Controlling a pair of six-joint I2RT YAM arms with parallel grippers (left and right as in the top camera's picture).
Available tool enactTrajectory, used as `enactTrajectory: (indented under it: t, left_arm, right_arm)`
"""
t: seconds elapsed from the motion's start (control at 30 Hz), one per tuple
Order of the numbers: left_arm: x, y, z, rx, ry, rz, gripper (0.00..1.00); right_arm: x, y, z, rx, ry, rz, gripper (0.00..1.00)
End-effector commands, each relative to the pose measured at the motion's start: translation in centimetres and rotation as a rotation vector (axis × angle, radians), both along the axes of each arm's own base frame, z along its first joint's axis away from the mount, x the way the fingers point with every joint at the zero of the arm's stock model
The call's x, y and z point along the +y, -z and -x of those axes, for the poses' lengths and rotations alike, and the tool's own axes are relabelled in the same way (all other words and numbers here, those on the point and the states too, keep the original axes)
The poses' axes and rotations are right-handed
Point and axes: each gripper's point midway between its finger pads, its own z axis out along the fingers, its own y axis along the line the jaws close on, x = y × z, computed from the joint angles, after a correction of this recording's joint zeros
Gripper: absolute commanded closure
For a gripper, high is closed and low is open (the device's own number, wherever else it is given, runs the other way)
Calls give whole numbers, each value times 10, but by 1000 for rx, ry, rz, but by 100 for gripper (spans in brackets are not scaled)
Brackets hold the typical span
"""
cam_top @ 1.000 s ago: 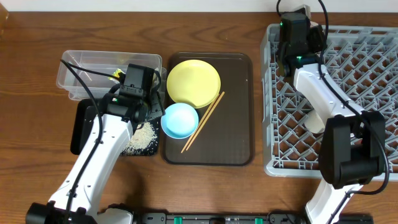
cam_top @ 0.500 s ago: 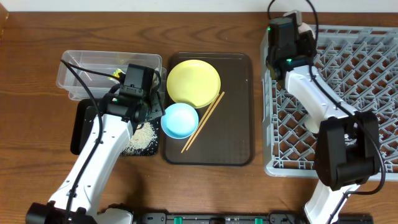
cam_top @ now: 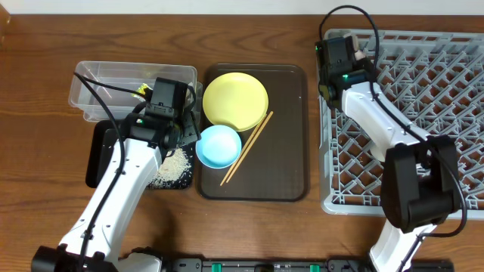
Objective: Sort waste into correct bins and load items into the dishwasher rack
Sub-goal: 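Lower the pink bowl into the back of the rack and release, then reach the right gripper to the light-blue bowl and grasp it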
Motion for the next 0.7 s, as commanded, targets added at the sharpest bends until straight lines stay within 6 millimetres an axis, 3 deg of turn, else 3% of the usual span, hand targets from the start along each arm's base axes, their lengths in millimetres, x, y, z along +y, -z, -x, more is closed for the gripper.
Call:
enactTrajectory:
  t: [0.0,0.17,0.27,0.43,0.53,0.67]
  left_arm:
    - [3,-5,-1,-17,-12,-9,30]
    - [4,-5,0,-13,-12,-11,30]
    - [5,-5,0,-11,-8,-18,30]
    - [26,-9,4,-14,-56,-106,30]
    - [36,-16,6,-28,-88,-103,30]
    - [54,-28,8,-65,-149,-95,30]
  right_arm:
    - [22,-25,4,-63,-48,-157,43]
    - [52,-45,12,-58,-171,-332,31]
    - [95,-51,24,-9,-322,-533,30]
    - [177,-51,53,120,-503,-944,31]
    - [210,-47,71,198,-583,-1023,30]
    - [239,-31,86,265,-626,-998,30]
